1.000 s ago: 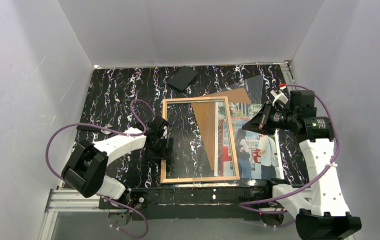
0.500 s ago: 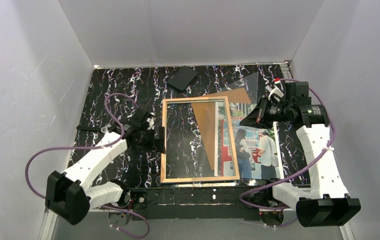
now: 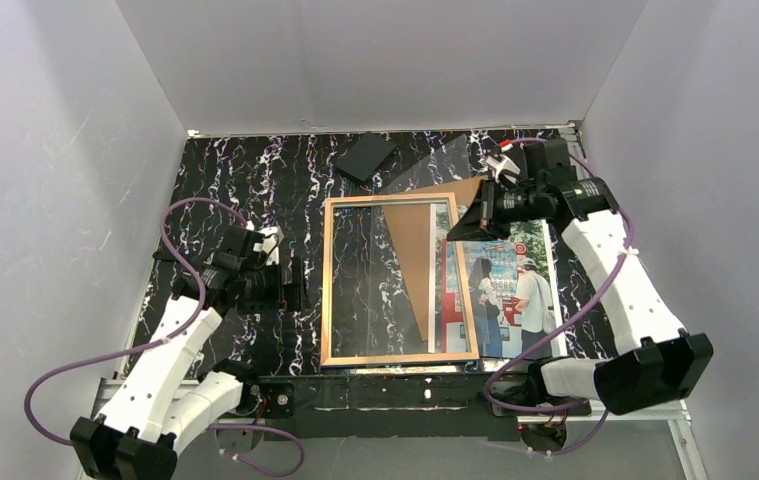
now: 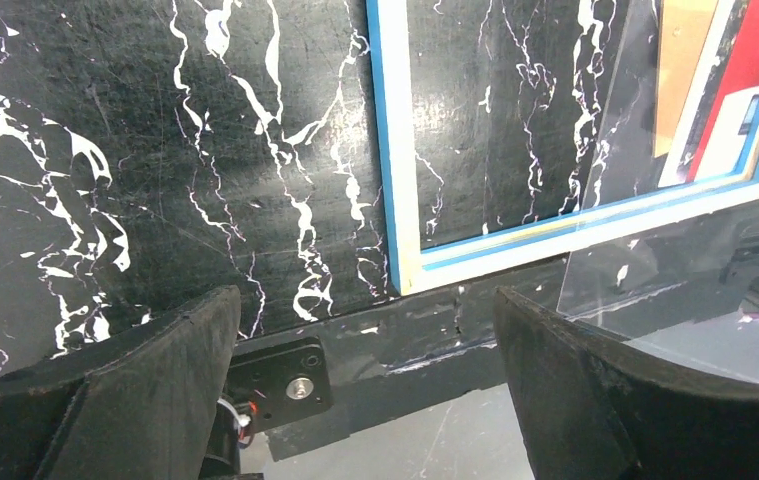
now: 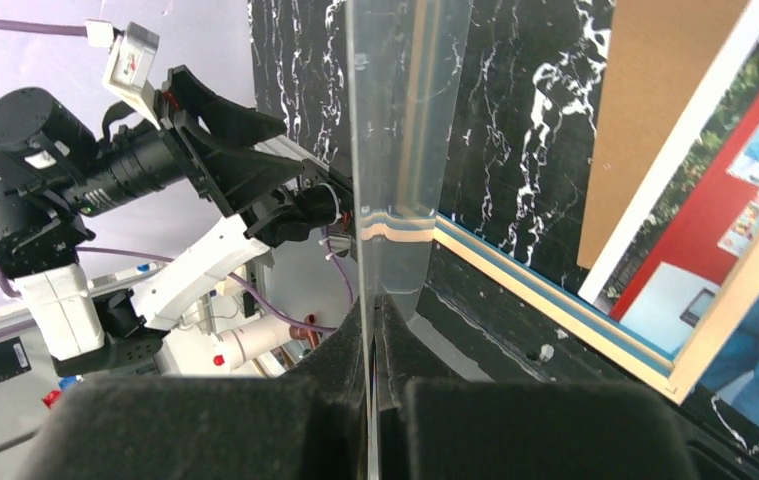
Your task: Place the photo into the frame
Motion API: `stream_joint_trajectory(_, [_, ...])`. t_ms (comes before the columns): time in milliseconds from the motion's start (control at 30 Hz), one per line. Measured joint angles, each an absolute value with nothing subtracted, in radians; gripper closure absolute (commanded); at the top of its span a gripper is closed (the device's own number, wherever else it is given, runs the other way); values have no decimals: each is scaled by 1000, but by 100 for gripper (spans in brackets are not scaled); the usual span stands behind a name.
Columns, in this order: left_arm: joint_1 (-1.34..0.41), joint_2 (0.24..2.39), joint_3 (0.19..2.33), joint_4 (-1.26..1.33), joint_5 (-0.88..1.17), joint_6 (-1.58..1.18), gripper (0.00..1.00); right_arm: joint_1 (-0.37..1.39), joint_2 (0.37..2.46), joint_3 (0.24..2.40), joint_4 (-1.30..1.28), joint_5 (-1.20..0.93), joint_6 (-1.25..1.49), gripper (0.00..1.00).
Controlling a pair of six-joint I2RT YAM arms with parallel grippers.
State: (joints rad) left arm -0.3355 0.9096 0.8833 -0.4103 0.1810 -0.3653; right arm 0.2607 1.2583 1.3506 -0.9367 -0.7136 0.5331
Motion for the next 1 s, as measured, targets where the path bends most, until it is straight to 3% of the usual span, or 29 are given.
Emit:
stream_joint_trajectory(367, [-335, 800, 833, -420, 136, -276, 2, 386, 1463, 1425, -791, -715, 611, 99])
stream_joint_trajectory(1000, [-335, 815, 833, -429, 108, -253, 2, 421, 1626, 1466, -667, -715, 675, 99])
